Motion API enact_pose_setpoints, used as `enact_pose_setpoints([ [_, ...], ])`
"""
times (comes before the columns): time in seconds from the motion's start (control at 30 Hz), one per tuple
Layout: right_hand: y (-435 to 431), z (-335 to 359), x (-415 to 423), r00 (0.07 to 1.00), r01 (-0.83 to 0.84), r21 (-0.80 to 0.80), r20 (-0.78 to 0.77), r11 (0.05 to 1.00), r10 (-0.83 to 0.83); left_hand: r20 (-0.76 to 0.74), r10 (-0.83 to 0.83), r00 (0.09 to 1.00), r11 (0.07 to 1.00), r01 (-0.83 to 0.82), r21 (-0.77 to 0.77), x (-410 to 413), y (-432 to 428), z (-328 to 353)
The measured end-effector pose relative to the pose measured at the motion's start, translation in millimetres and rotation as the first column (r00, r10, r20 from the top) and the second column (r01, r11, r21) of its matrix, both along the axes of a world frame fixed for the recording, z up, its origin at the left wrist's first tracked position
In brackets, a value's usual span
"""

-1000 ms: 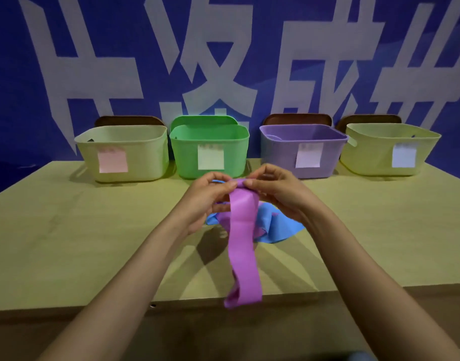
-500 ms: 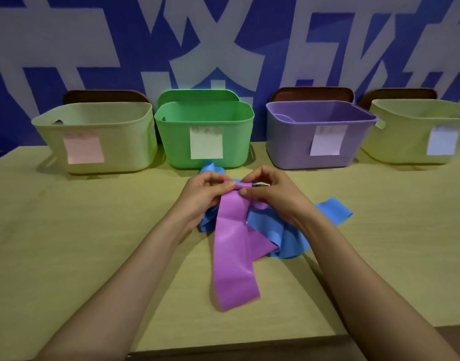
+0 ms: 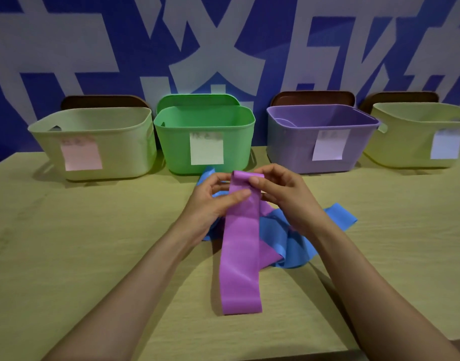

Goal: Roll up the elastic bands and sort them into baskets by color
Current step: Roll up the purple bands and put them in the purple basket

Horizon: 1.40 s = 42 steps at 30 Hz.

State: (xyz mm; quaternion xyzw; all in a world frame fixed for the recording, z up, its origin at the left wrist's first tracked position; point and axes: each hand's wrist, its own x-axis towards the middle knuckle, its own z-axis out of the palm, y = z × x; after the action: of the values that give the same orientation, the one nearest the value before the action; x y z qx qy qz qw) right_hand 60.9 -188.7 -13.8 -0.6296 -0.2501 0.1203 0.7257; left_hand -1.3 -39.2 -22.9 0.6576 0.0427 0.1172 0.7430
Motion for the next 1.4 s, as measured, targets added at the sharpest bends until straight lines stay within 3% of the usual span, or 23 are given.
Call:
enact_pose_setpoints([
  [0.1,0.2,0.9,-0.9,1.0,0.017,0.005,0.004,1.0,-0.017,-0.055,0.01,0.998,0.995,-0.004,0.1,-2.3,-3.3,-1.6],
  [0.23,0.5,2.2,-2.6,1.0,0.004,-0.012,0.008,1.0,-0.004,-0.042,0.086,0.995,0.992,-0.082,0.098,-4.1,-2.1,1.4],
  [0.67,2.8,0.9,-3.0,0.999,0.03,0.068,0.038,0.997,-0.032,0.016,0.083,0.996,0.996,-0.083,0.037,-6.7,-6.2,1.9],
  [0.9,-0.2,1.1,-2.7,0.999,-0.028,0.078,0.031,0.997,0.025,0.064,0.085,0.994,0.99,-0.092,0.109,-10.6,-8.9,1.0],
  [1.1,-4.1,3.1,-2.0,1.0,-0.017,0.094,0.02,0.995,0.015,0.031,0.035,0.999,0.999,-0.033,-0.041,-11.5,-13.0,8.9],
  [1.4,-7.4,3.7,-4.6,0.998,0.003,-0.07,0.068,0.998,0.001,0.074,0.051,0.996,0.996,-0.046,-0.071,-10.4,-9.9,7.2],
])
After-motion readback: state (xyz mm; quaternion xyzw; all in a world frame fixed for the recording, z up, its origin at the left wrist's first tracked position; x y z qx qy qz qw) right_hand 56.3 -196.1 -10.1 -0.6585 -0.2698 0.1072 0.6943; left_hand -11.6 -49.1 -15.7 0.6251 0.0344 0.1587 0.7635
